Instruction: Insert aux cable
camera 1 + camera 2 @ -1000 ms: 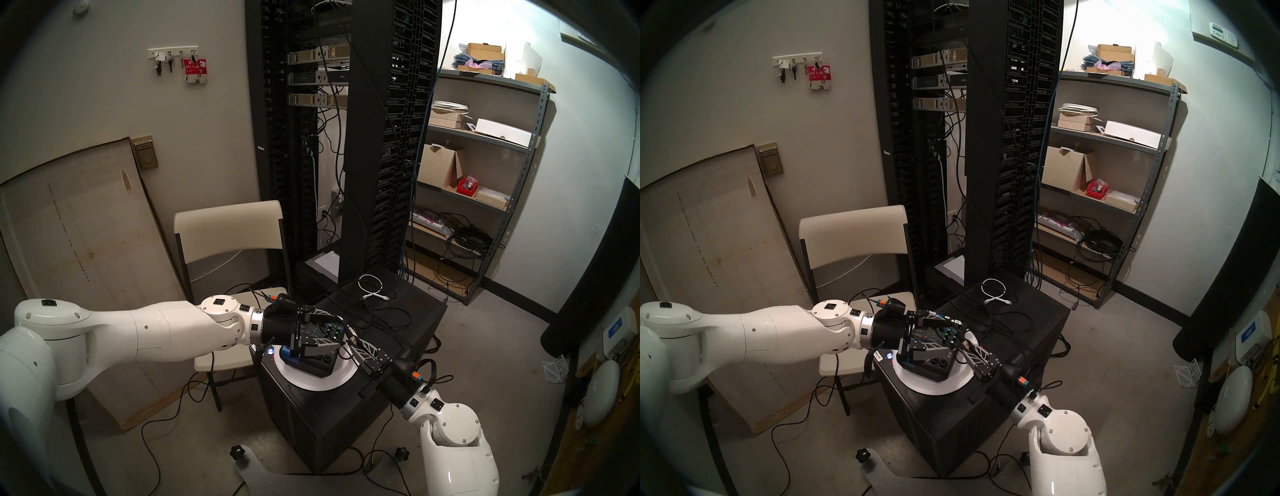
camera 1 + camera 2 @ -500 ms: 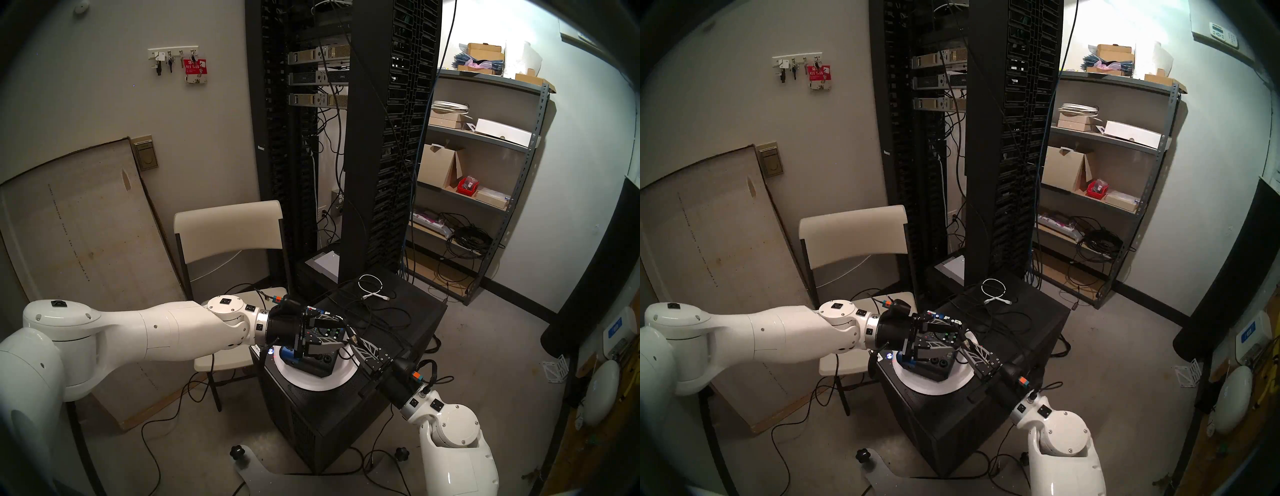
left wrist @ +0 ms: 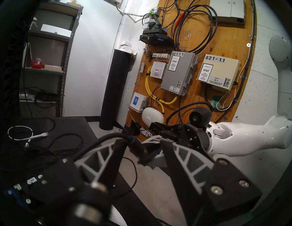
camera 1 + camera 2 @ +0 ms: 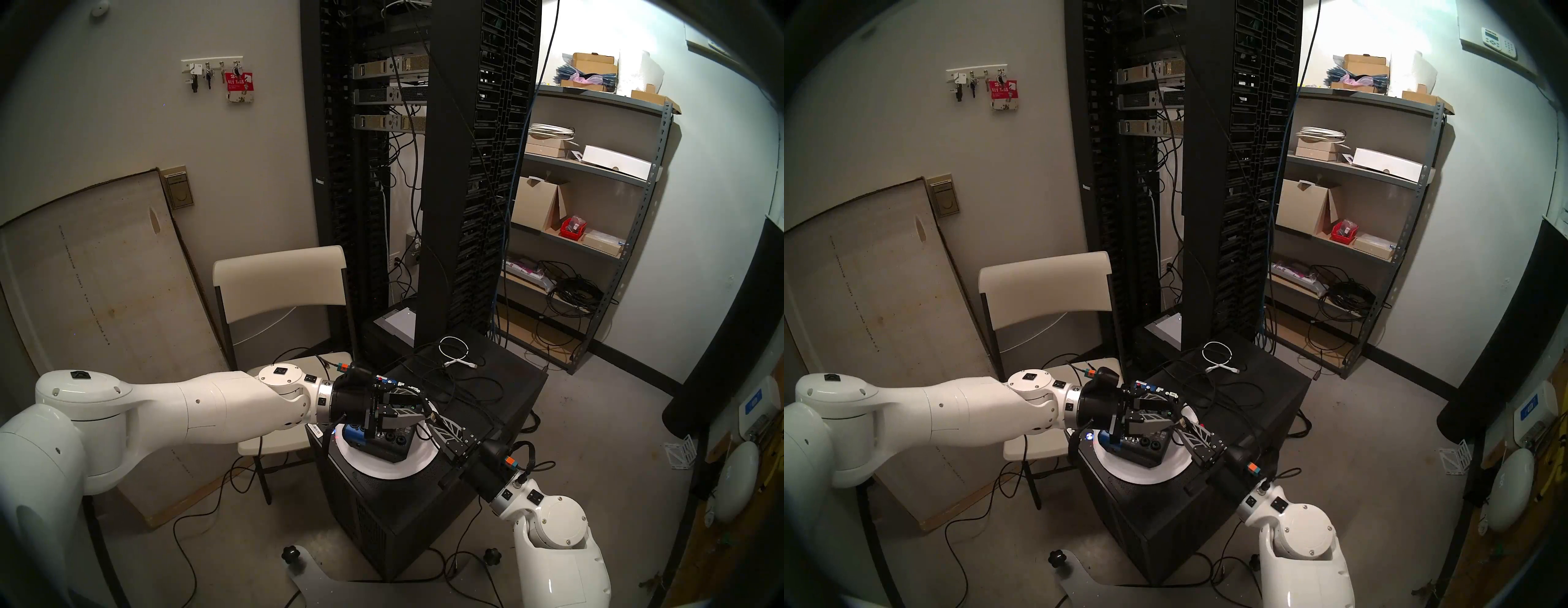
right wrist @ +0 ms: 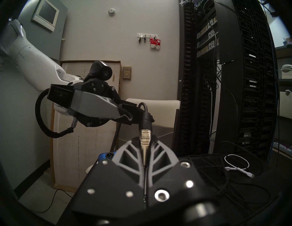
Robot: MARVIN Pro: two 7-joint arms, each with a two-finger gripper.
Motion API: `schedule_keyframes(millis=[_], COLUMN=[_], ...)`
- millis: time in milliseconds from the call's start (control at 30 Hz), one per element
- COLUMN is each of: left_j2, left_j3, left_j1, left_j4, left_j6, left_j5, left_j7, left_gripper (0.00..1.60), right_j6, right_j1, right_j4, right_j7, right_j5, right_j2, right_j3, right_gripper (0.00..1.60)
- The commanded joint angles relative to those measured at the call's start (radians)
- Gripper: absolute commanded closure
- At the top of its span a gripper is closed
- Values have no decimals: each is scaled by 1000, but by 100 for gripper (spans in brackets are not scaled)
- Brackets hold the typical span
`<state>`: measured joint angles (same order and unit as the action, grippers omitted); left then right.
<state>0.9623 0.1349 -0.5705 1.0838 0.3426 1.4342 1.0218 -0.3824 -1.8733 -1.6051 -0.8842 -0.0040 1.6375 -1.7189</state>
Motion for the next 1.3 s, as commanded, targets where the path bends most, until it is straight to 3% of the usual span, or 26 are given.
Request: schedule_keyframes(millis=[0, 233, 800, 1267], left_j2=[22, 31, 13, -17], left_j3=[-14, -18, -11, 0], left_j1=[1, -6, -8, -26], left_j4=[-2, -24, -7, 5], left_j6=[6, 24, 35, 42], left_j5=[15, 27, 29, 30], left_j7=[19, 69, 68, 48], left_gripper=[104, 109, 115, 116], right_j6=[-1, 2, 30, -15], right_j1=[1, 0, -2, 42], right_j4=[-23, -25, -35, 44], right_j7=[7, 2, -23, 51], right_j5=[17, 17, 9, -48], right_j2=[5, 4, -8, -31], right_j3=[5, 8, 65, 130], right_gripper=[160, 160, 160, 160])
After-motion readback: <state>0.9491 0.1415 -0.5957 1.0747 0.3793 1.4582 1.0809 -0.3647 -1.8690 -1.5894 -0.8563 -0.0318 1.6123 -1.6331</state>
